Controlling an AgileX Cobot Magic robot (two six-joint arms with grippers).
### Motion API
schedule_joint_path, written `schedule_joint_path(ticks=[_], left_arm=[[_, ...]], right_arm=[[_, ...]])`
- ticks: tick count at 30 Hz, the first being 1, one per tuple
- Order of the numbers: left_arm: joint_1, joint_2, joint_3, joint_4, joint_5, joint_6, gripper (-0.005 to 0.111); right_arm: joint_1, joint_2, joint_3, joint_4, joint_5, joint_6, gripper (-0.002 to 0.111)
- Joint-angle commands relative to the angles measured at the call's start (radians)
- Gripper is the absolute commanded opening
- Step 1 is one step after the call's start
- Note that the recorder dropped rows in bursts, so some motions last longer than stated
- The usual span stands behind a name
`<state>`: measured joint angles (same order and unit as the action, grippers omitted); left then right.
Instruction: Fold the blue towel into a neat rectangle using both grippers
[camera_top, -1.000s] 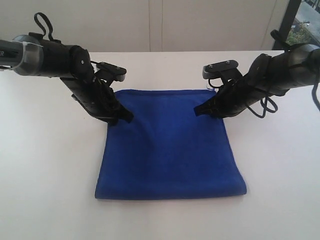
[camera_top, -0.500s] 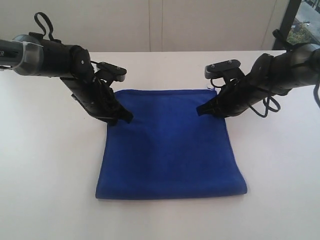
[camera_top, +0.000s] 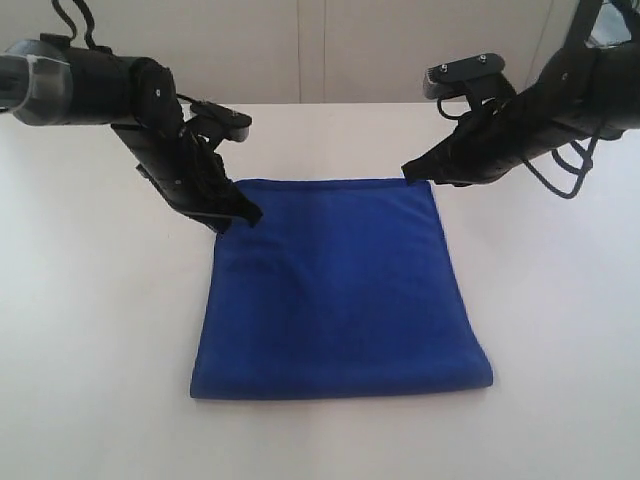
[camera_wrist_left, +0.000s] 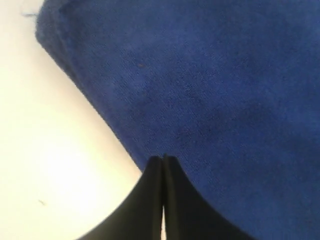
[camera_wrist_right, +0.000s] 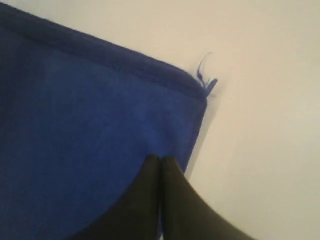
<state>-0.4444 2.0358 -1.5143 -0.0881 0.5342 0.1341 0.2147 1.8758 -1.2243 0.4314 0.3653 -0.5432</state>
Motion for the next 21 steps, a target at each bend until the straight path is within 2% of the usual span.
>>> schedule_joint_path(ticks=[1, 8, 12, 15, 21], left_arm=[[0.002, -0.070, -0.013, -0.004, 0.097, 0.001, 0.000], [0.002, -0.155, -0.004, -0.004, 0.263, 0.001, 0.000], [-0.006, -0.223, 0.048, -0.002, 0.311, -0.036, 0.000], [-0.031, -0.282, 0.134, -0.002, 0.293, -0.076, 0.000], [-0.149, -0.360, 0.301, -0.004, 0.181, -0.158, 0.000]], right_arm=[[-0.007, -0.051, -0.001, -0.009, 0.146, 0.001, 0.000], [-0.007, -0.106, 0.010, -0.011, 0.387, 0.013, 0.000], [-0.007, -0.145, 0.053, -0.020, 0.438, 0.110, 0.000], [-0.007, -0.185, 0.111, -0.020, 0.443, 0.167, 0.000], [0.019, -0.254, 0.227, -0.018, 0.442, 0.189, 0.000]])
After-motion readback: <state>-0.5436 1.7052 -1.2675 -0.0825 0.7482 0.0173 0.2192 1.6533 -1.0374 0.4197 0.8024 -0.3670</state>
